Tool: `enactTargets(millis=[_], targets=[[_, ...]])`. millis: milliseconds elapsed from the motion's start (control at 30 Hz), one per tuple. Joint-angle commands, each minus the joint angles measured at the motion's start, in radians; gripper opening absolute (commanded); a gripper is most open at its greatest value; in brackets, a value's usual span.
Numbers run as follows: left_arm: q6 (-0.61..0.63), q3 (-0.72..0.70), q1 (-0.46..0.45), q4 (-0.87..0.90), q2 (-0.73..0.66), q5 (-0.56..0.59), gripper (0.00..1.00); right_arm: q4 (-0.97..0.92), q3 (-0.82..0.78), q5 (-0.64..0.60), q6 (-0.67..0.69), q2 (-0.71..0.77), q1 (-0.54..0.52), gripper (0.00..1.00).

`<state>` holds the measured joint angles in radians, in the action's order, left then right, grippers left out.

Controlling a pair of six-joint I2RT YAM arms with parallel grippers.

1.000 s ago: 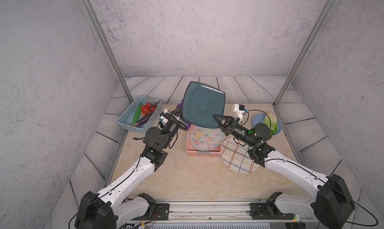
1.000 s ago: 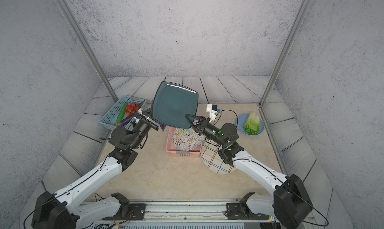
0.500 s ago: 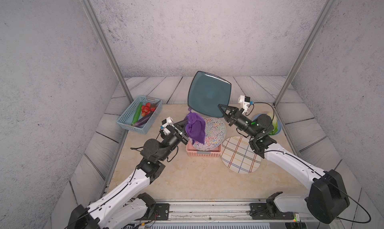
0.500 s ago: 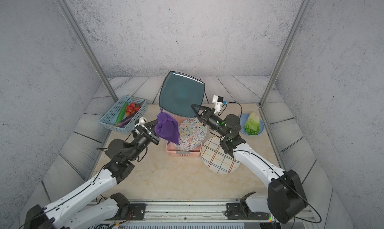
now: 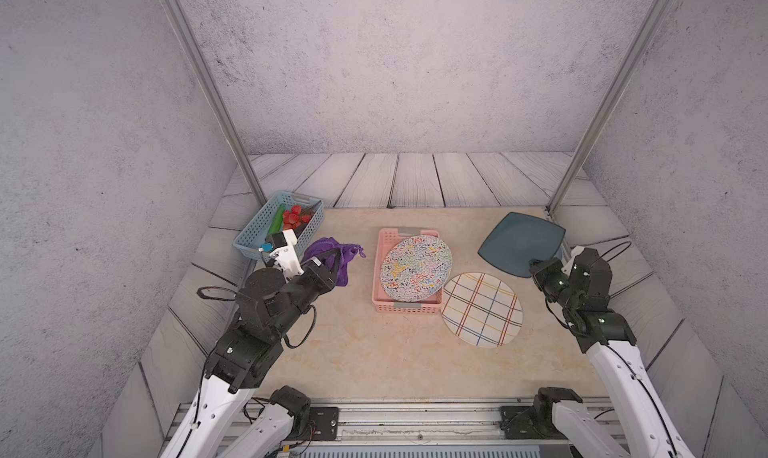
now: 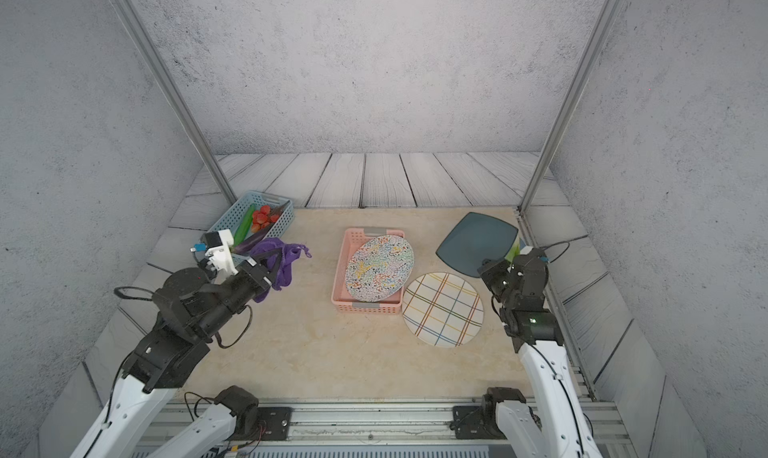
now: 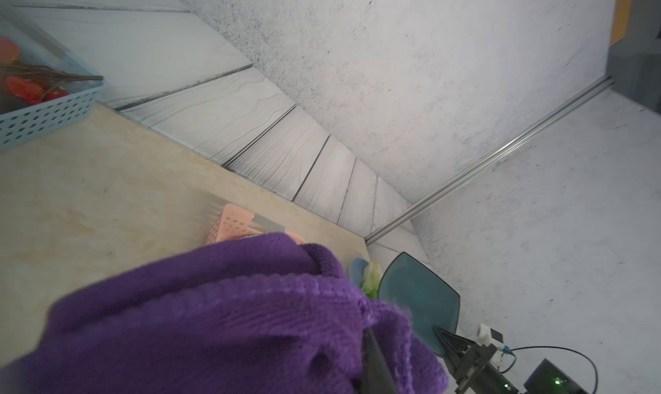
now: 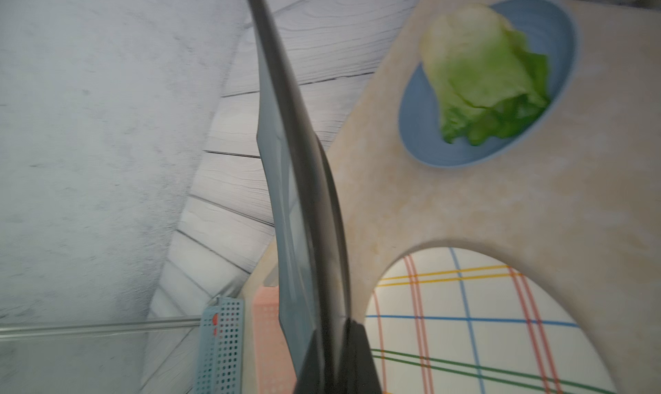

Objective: Wipe the wet plate dry
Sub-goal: Place the plate on the plate.

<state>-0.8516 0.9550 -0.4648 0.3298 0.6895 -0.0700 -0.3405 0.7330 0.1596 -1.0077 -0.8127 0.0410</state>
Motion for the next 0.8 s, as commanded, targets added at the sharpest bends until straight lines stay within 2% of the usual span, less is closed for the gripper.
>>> enactTargets(millis=[0, 100, 233, 433, 567, 767], targets=[[0.089, -0.017, 0.008, 0.053, 0.015, 0.004, 0.0, -0.042, -0.068, 0.032, 0.055, 0.066, 0.008, 0.0], [0.081, -0.024, 0.008, 0.04, 0.035, -0.014, 0.0, 0.036, -0.168, 0.131, 0.045, 0.092, 0.008, 0.0], [0.068, -0.035, 0.008, 0.018, 0.05, -0.03, 0.0, 0.074, -0.218, 0.233, 0.066, 0.083, 0.007, 0.0], [0.051, -0.062, 0.008, -0.01, 0.061, -0.046, 0.0, 0.101, -0.282, 0.302, 0.077, 0.034, 0.006, 0.0], [0.052, -0.076, 0.009, -0.007, 0.065, -0.036, 0.0, 0.123, -0.32, 0.328, 0.135, -0.008, 0.007, 0.0], [0.111, -0.121, 0.009, -0.033, 0.049, -0.023, 0.0, 0.113, -0.366, 0.369, 0.202, -0.043, 0.007, 0.0]])
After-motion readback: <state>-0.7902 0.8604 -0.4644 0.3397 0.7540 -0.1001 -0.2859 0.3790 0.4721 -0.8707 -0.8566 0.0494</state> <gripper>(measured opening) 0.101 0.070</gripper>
